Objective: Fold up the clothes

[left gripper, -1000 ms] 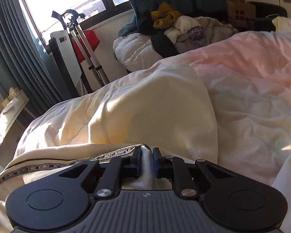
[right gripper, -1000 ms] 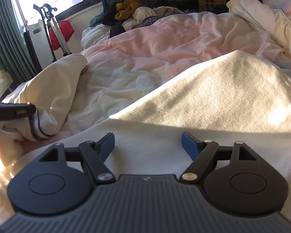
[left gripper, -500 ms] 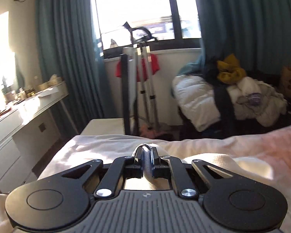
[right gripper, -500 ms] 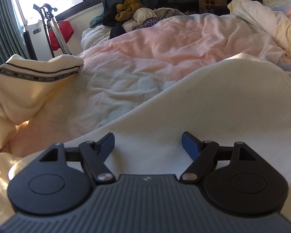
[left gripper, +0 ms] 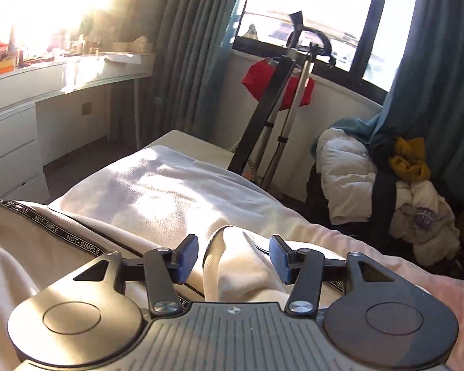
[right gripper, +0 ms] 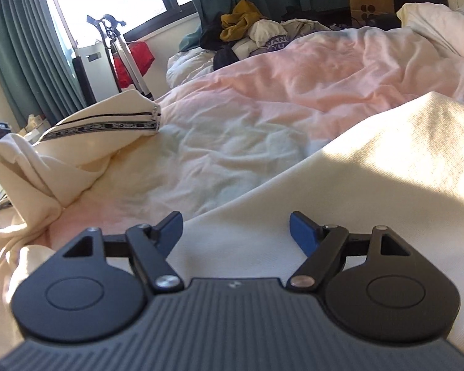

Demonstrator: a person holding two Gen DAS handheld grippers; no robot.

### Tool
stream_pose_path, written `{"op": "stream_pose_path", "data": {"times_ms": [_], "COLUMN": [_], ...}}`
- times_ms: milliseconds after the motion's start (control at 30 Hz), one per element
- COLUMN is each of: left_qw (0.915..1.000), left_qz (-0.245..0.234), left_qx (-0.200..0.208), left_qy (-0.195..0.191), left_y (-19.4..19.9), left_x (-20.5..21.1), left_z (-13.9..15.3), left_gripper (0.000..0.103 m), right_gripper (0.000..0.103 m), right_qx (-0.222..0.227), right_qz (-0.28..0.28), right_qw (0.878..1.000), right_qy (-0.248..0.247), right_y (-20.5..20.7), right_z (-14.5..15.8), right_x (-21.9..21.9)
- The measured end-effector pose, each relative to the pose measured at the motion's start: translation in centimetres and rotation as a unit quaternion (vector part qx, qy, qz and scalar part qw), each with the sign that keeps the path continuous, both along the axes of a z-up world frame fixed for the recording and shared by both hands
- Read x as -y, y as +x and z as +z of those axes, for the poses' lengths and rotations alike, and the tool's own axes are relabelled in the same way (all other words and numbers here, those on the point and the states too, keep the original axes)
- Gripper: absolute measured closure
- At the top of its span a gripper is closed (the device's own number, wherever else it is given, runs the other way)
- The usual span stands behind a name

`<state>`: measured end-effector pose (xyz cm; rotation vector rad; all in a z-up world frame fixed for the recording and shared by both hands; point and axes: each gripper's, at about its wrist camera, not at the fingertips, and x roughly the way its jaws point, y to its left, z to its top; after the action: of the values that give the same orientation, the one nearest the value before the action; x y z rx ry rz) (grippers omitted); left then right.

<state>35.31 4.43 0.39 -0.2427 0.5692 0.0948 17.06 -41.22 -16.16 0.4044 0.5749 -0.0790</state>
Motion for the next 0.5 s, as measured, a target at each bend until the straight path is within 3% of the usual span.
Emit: {"op": "stream_pose_path", "data": {"times_ms": [200,367,500], "left_qw": [0.9991,0.9962,0.9923], "left_qz": [-0.039,-0.077,-0.121], "left_qx": [-0.011,-0.022,-0.018], "left_qy": [-0.012,-0.033,-0.018], "left_y": [-10.1,-18.2,-23.1], "left_x": [0.7,1.4,2.9], "left_z": [0.7,0.9,0.0], "left_gripper": [0.043,0.043,0.043], "right_gripper": [0.025,0.025,0.026], "right_qx": [0.030,0.066,0.076], "right_qz": [0.060,0.119,0.150], "right_qw": [0.998,0.989,0.983], "right_qy": [-0.016,-0.062,-0.074], "right_y": [-0.8,-1.7,-2.6], "right_z": [0.7,1.5,1.5], "right_x": [-1.9,-4.5,-5.4]}}
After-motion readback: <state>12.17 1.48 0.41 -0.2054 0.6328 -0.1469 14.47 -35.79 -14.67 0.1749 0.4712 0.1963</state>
